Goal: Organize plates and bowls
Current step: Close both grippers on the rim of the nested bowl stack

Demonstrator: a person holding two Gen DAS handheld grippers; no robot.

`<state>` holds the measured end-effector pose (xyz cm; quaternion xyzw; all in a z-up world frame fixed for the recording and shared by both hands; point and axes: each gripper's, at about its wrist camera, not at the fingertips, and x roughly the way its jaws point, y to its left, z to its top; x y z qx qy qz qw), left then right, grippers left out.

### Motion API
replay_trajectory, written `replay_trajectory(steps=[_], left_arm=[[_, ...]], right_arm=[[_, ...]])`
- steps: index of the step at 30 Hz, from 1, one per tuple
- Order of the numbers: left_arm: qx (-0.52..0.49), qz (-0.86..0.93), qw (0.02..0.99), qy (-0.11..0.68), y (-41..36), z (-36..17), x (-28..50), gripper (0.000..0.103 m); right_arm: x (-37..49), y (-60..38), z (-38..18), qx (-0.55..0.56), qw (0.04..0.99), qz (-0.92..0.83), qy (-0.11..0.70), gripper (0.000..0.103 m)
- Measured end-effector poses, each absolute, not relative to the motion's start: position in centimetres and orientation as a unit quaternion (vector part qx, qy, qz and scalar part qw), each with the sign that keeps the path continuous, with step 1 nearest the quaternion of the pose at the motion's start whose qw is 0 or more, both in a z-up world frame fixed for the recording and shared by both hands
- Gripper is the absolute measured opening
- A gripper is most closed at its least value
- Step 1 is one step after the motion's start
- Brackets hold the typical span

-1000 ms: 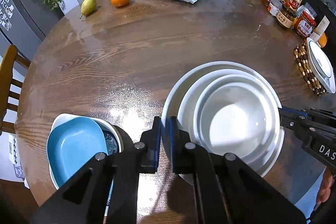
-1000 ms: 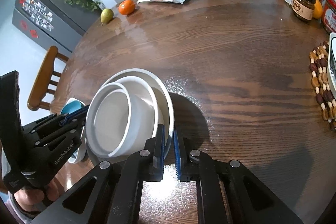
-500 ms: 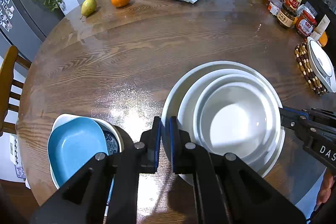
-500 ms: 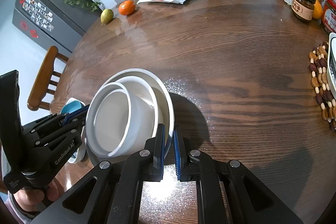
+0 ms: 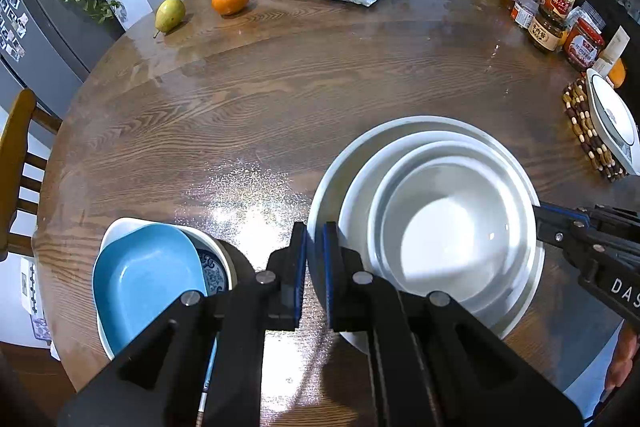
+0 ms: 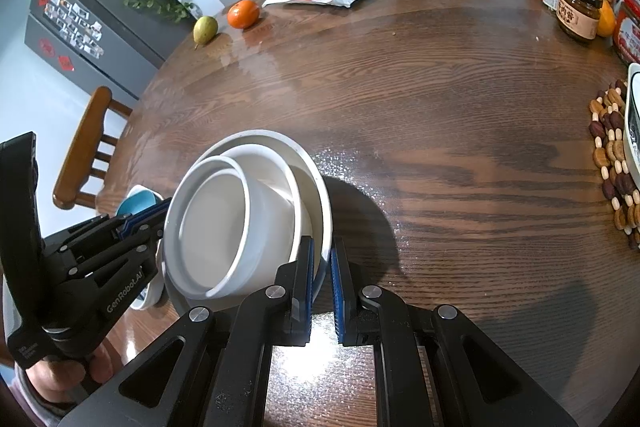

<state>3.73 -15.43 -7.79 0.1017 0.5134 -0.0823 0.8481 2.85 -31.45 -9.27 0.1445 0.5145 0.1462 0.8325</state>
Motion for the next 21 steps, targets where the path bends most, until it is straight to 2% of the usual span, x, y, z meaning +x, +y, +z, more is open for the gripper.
replay_trajectory(steps=[21], left_arm=[[0.104, -0.081, 0.848, 0.513, -15.37, -7.81, 3.76, 0.004]], right_arm=[[2.76, -31.39, -9.2, 0.144, 0.833, 0.147, 0.514, 0.011]])
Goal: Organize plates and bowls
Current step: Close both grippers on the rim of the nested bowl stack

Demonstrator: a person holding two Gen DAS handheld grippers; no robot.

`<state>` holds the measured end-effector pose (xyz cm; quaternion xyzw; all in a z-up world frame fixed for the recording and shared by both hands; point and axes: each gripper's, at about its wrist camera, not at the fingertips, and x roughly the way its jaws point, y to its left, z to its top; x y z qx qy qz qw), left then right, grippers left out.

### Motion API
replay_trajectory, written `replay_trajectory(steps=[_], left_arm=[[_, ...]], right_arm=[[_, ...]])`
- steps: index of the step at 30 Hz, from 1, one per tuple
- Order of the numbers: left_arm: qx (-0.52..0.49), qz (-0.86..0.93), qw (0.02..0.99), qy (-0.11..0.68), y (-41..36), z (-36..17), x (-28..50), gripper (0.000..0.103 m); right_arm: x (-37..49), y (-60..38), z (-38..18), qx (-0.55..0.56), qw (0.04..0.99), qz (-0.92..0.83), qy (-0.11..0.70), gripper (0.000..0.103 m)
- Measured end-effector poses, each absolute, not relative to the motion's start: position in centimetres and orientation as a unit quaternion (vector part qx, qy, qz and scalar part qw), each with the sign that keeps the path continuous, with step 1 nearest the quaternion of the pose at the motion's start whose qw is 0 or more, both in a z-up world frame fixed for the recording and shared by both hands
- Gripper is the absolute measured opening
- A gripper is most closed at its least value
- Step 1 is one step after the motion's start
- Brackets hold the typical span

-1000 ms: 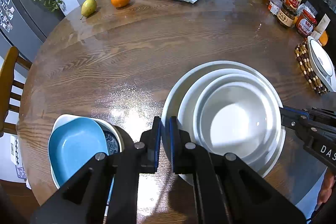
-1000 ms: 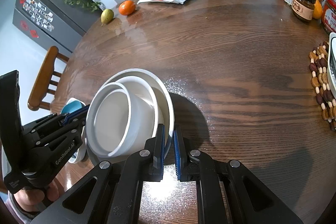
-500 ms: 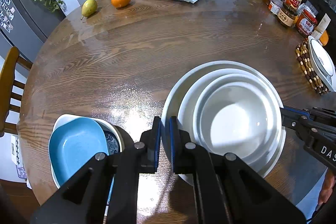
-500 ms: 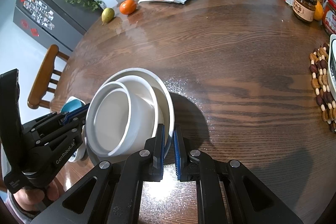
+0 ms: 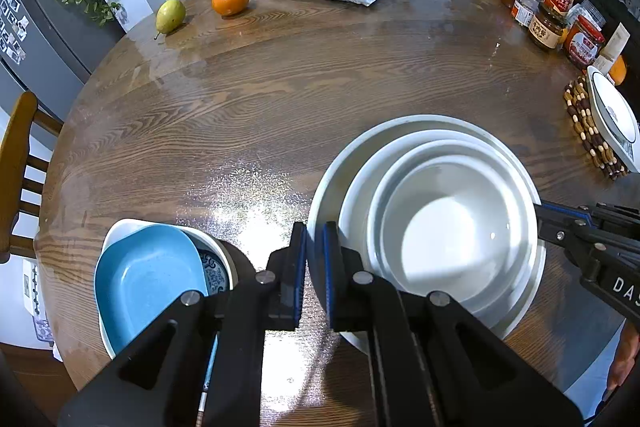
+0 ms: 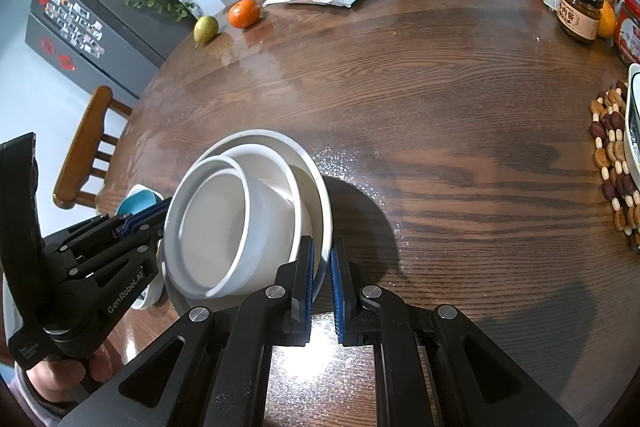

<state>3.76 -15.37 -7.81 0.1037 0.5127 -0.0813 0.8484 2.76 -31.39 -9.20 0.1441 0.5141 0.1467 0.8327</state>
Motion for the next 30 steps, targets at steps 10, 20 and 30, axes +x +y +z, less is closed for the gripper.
replay_trajectory(steps=[10, 20, 30], left_arm=[[0.104, -0.081, 0.848, 0.513, -15.48, -7.8, 3.71, 0.004], [0.104, -0.08, 0.848, 0.513, -15.46, -7.8, 3.72, 0.004], [0.1, -0.077, 0.851, 0.51, -15.27, -7.78, 3.73, 0.003]], right_arm=[[2.78, -31.43, -9.21, 0.144, 0.833, 0.147, 0.514, 0.011], [2.77, -31.48, -9.27, 0.144, 0.833, 0.147, 0.514, 0.011], [2.48, -31.14, -8.95, 0.14, 0.837, 0.143, 0.509, 0.011]])
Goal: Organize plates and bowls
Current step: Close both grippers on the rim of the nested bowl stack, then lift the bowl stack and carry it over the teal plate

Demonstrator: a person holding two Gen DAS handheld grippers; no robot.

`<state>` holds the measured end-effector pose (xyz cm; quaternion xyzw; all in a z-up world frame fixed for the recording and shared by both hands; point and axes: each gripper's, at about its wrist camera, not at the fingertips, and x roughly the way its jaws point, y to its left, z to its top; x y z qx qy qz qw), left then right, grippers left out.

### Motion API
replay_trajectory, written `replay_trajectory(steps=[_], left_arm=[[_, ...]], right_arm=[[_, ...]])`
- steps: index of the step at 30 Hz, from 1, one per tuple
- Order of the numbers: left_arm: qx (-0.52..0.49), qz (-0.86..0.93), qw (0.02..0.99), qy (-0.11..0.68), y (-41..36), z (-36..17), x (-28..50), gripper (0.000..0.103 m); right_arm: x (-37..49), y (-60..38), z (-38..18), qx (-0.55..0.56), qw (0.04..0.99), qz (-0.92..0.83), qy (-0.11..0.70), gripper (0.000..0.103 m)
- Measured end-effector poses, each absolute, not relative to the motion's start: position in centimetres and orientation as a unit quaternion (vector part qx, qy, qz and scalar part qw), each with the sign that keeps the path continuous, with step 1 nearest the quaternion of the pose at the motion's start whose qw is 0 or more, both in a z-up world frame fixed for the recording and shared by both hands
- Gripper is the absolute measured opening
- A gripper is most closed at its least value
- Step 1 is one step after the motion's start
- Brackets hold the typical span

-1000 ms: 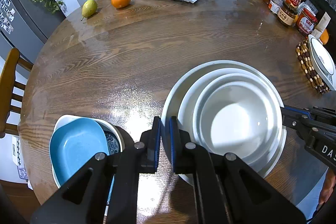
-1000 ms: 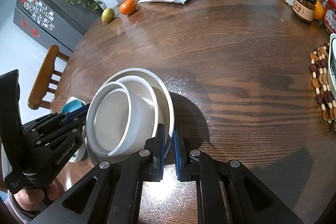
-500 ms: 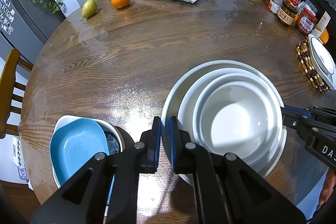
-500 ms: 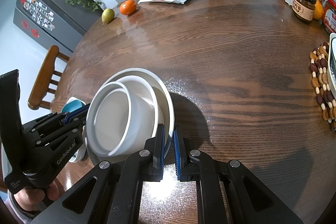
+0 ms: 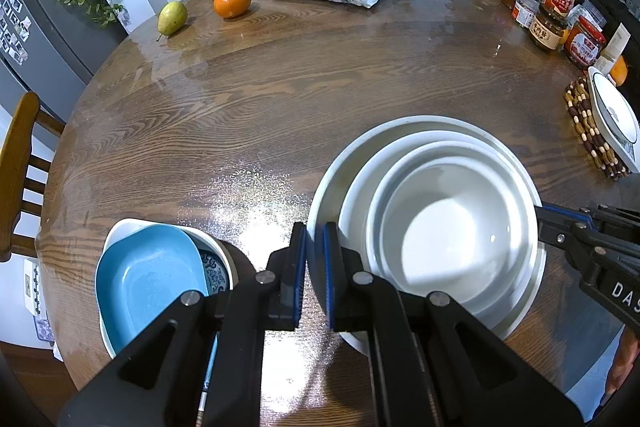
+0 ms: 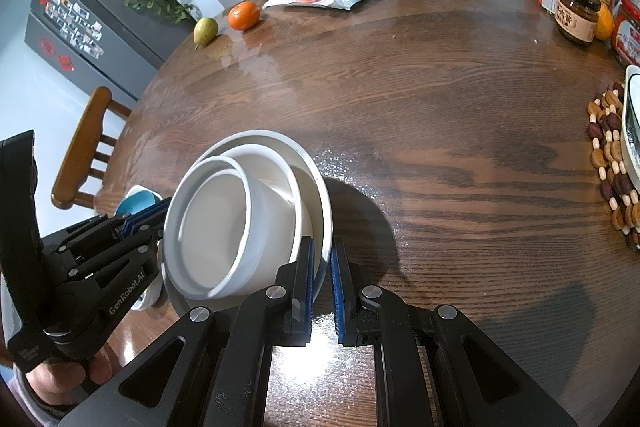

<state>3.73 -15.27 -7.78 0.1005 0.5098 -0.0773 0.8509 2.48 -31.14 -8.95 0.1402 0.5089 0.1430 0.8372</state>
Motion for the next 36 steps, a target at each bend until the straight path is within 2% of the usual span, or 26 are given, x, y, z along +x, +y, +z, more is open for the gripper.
replay_trajectory(steps=[20, 36], left_arm=[[0.082, -0.061, 0.875, 0.474, -14.7, -5.1, 2.4, 0.003], [0.058, -0.038, 0.891, 0.448, -7.8, -2.5, -0.2, 0.003]], right_arm=[[1.5, -30.6, -6.7, 0.143, 0.854, 0.142, 0.481, 0.011], [0.0, -24.2, -4.1, 0.114, 0.866, 0.165, 0.458, 0.011]])
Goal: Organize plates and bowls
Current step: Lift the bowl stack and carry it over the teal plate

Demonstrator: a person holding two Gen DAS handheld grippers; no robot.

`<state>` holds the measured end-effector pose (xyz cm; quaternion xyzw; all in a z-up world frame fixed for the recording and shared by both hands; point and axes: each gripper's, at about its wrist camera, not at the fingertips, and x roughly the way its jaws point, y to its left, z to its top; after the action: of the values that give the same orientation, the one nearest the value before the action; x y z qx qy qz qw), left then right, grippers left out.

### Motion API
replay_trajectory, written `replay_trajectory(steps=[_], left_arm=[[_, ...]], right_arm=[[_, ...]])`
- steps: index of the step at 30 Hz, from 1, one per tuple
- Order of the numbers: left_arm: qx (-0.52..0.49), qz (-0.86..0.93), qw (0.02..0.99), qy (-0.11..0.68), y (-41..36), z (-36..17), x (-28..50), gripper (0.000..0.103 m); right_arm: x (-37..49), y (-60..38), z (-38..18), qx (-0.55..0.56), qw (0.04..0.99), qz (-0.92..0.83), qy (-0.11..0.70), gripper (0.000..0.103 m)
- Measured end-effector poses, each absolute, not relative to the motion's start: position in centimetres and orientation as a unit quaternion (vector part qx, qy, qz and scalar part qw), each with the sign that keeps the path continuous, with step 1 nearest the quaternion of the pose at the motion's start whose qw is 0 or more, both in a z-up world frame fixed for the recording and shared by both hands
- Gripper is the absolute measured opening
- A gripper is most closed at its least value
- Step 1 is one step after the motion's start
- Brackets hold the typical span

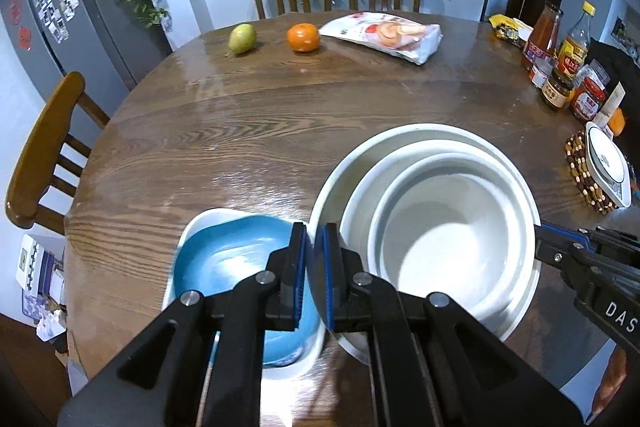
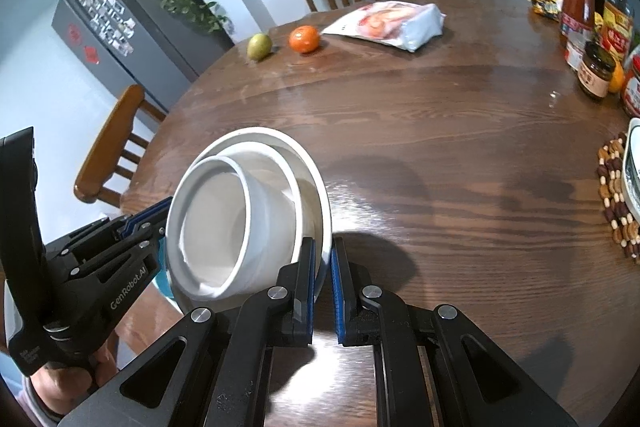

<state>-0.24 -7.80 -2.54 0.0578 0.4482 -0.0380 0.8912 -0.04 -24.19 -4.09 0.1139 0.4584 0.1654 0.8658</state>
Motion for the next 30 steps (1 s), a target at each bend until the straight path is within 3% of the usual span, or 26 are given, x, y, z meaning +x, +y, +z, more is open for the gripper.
replay_trajectory(steps=[16, 30], left_arm=[[0.034, 0.005, 0.893, 0.448, 1.4, -1.3, -1.5, 0.003], [0.016, 0.028, 0.873, 0.487, 4.6, -4.4, 0.6, 0.003]], right_arm=[[-0.4, -14.9, -2.8, 0.09, 0.864, 0.197, 0.454, 0.011], [2.6, -10.9, -5.3, 0.075, 0.84, 0.207, 0.497, 0.011]])
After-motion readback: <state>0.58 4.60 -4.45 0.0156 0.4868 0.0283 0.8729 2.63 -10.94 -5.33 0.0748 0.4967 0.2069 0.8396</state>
